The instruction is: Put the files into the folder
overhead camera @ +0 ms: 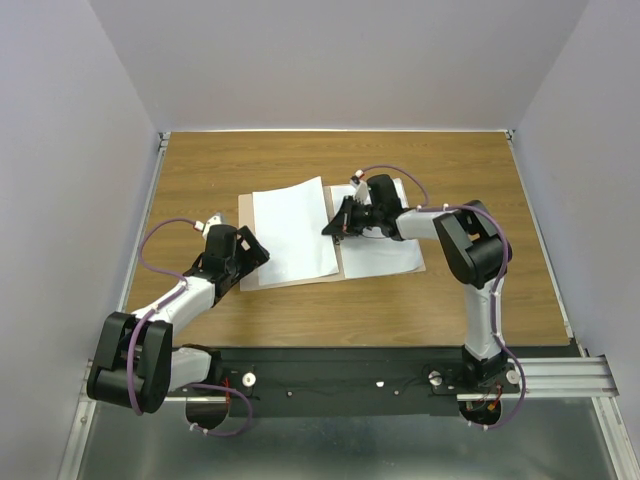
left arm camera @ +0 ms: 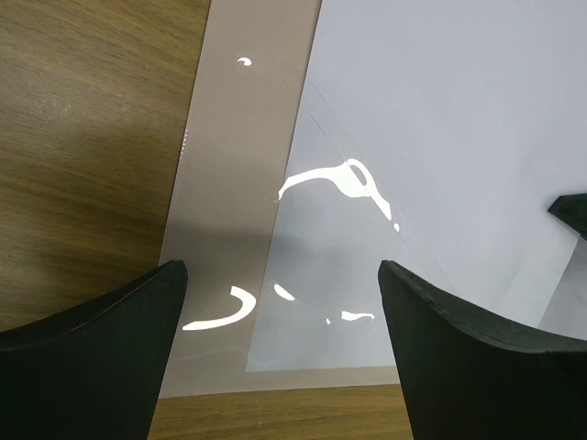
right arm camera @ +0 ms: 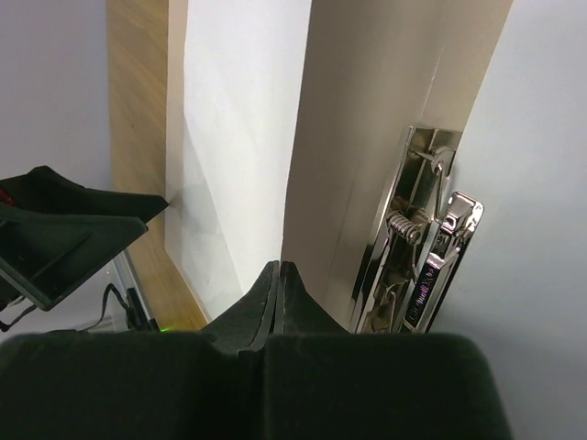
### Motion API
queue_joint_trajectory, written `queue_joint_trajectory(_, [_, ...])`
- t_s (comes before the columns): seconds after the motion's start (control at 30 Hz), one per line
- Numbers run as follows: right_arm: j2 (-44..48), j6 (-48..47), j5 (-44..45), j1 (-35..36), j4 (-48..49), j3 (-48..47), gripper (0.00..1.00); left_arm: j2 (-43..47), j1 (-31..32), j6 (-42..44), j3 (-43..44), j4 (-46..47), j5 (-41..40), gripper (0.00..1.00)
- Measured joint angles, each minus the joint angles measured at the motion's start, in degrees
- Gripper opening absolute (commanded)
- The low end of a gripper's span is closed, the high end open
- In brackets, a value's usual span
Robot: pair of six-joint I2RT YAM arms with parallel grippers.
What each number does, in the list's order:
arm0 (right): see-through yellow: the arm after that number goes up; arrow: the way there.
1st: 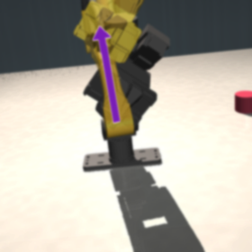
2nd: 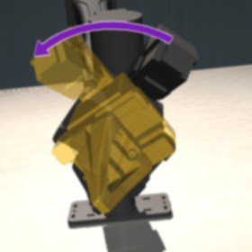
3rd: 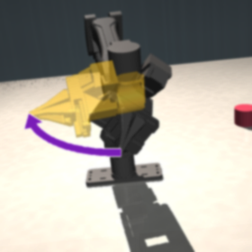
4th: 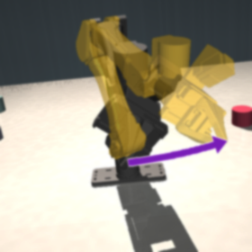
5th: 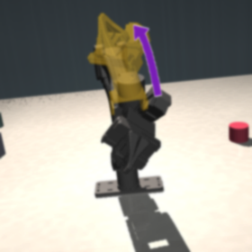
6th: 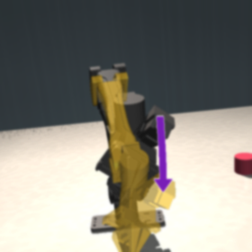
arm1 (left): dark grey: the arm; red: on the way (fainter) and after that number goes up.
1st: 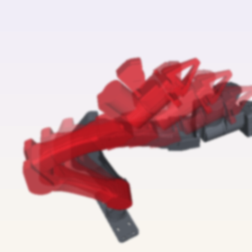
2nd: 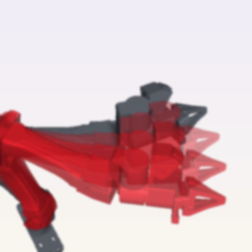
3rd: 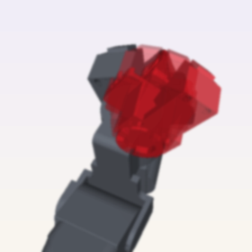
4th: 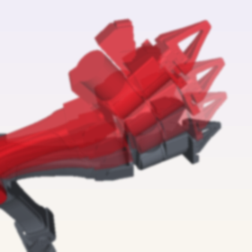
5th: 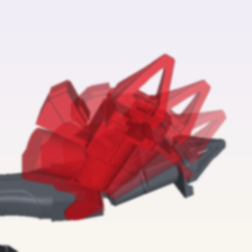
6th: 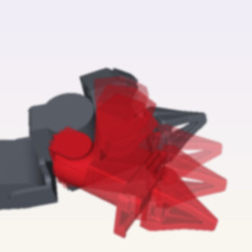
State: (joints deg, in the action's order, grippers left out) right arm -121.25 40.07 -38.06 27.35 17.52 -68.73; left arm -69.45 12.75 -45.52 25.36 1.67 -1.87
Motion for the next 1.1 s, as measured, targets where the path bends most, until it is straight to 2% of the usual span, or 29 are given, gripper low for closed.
queue_joint_trajectory(0.9, [-0.28,6.03,2.99,2.99,5.62,1.22,0.01,0.44,0.0,-0.04,-0.63,0.92,1.86,0.95])
queue_joint_trajectory(1.1, [-0.68,6.1,3.26,3.04,5.57,1.25,0.01,0.61,0.0,0.09,0.72,-1.81,1.6,0.95])
